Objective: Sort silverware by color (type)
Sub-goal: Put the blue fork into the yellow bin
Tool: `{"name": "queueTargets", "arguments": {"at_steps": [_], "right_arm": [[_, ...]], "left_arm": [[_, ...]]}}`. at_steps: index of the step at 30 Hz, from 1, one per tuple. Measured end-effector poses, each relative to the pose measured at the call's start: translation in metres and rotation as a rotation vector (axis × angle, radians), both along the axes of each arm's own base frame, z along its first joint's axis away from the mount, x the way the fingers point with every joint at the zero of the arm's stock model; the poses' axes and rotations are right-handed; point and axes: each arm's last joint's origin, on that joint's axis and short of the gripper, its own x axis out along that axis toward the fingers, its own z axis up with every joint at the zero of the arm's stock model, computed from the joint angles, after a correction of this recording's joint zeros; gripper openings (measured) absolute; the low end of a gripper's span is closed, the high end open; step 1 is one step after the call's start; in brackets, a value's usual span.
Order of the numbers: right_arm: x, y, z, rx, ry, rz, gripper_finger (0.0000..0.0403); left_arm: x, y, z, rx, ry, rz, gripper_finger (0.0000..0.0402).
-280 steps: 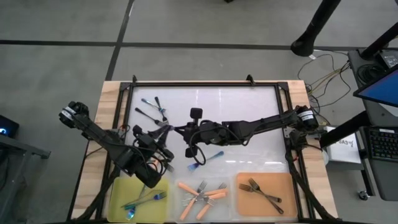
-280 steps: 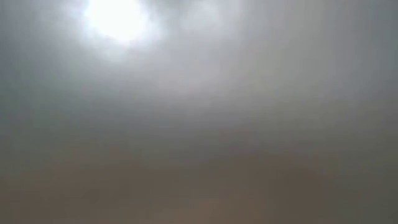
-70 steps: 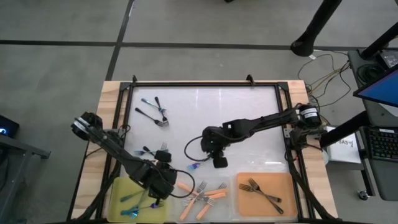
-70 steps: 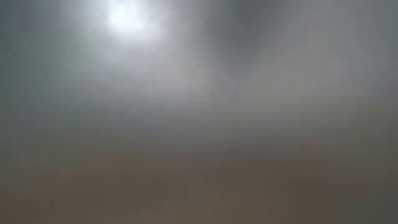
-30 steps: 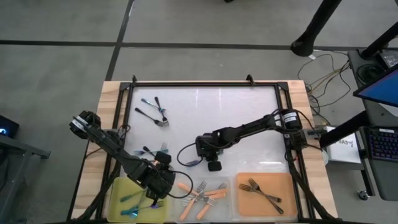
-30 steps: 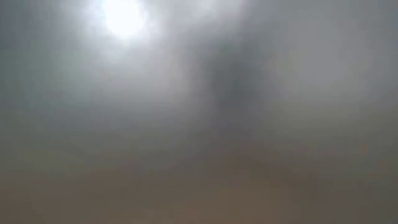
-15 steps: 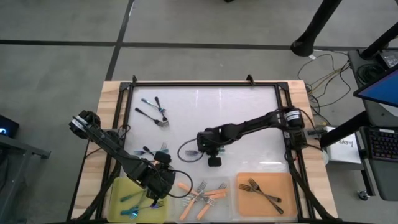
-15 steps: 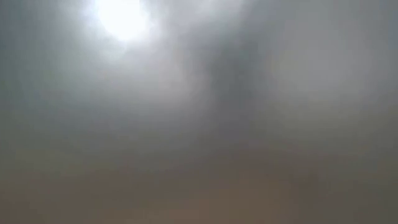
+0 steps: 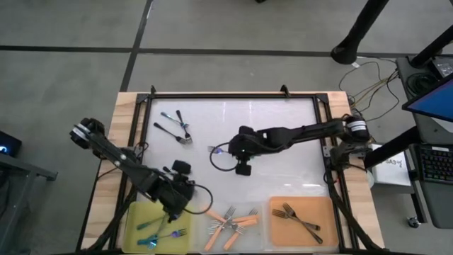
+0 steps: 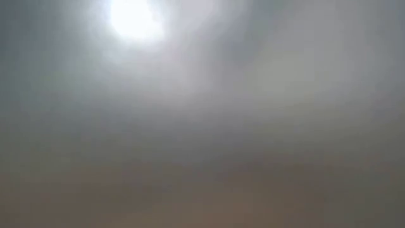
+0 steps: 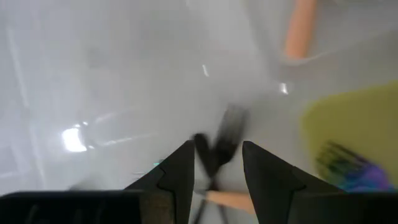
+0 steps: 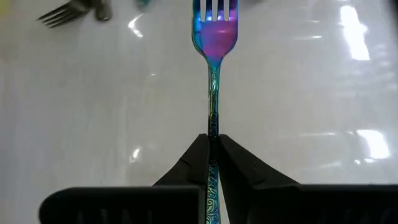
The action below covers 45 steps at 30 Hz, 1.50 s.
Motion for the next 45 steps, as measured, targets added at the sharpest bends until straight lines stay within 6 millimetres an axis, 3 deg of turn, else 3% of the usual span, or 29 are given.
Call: {"name": "queueTargets", "arguments": {"at_steps": [5,8,14,18,25,31,36,40,45], "right_arm": [[-0.010,-0.002,0.022,-0.022,-0.071,-0.052,0.0013],[-0.012,-0.004,0.029,-0.022,-0.098,-0.058,0.0013],[-0.012,-0.007,0.032,-0.028,-0.120,-0.062,0.0013],[-0.005,-0.008,0.030,-0.057,-0.149,-0.042,0.0013],[0.005,-0.010,0.034,-0.175,-0.243,-0.075,0.0013],[0.017,-0.013,0.041,-0.253,-0.387,-0.133,0.0013],[0.027,-0.013,0.042,-0.297,-0.470,-0.141,0.0013],[0.036,-0.013,0.037,-0.339,-0.511,-0.119,0.0013],[0.042,-0.015,0.031,-0.437,-0.511,-0.181,0.0013]], "left_arm": [[-0.021,0.025,0.023,0.160,-0.158,0.030,0.0115],[-0.037,0.051,0.042,0.310,-0.345,0.200,0.0114],[-0.075,0.096,0.073,0.221,-0.693,0.546,0.0113],[-0.088,0.105,0.058,0.085,-0.950,0.674,0.0113],[-0.084,0.102,0.000,-0.229,-1.320,0.667,0.0113],[-0.094,0.107,-0.021,-0.349,-1.565,0.705,0.0113],[-0.087,0.105,-0.030,-0.337,-1.544,0.712,0.0113],[-0.072,0.099,-0.019,-0.283,-1.533,0.701,0.0113],[-0.055,0.092,-0.001,-0.088,-1.487,0.725,0.0113]]}}
